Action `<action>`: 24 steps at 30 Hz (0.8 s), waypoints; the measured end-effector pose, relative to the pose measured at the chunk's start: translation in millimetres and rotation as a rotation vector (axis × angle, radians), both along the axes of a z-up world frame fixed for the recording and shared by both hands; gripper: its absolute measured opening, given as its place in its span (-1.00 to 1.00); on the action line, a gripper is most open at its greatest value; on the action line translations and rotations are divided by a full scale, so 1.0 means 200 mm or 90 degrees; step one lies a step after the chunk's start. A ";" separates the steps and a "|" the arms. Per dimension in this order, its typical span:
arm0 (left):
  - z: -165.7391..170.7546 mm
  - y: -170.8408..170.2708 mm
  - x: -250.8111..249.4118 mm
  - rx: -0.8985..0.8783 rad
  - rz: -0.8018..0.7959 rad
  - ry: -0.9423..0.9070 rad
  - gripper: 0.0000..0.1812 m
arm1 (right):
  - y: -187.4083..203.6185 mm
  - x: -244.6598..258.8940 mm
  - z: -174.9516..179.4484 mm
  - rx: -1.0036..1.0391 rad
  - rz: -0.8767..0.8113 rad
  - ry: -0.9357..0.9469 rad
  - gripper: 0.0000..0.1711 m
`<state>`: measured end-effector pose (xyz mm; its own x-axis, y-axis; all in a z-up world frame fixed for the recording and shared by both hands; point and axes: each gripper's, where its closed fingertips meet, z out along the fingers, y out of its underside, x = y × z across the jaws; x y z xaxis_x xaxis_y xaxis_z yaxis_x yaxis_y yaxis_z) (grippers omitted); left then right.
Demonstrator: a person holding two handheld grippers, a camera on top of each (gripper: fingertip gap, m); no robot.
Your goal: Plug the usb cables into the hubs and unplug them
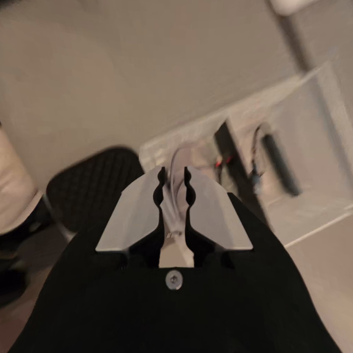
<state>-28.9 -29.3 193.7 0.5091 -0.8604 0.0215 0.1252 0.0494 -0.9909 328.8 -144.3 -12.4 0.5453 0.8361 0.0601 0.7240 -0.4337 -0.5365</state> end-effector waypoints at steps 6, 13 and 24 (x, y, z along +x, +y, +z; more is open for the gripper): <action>-0.07 0.02 0.20 -0.029 -0.074 -0.011 -0.67 | 0.22 -0.65 0.56 0.383 0.011 0.221 -0.63; -0.14 -0.15 0.50 -0.112 -0.304 -0.049 -0.64 | 0.38 -1.35 0.53 0.198 0.123 0.520 -0.44; -0.23 -0.20 0.60 -0.127 -0.358 0.017 -0.64 | 0.36 -1.44 0.51 0.045 0.267 0.687 -0.66</action>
<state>90.3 -68.9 147.5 -0.0210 -0.9786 0.2046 0.0536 -0.2054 -0.9772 41.6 -72.7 89.0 0.0221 0.9766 -0.2139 -0.0445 -0.2128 -0.9761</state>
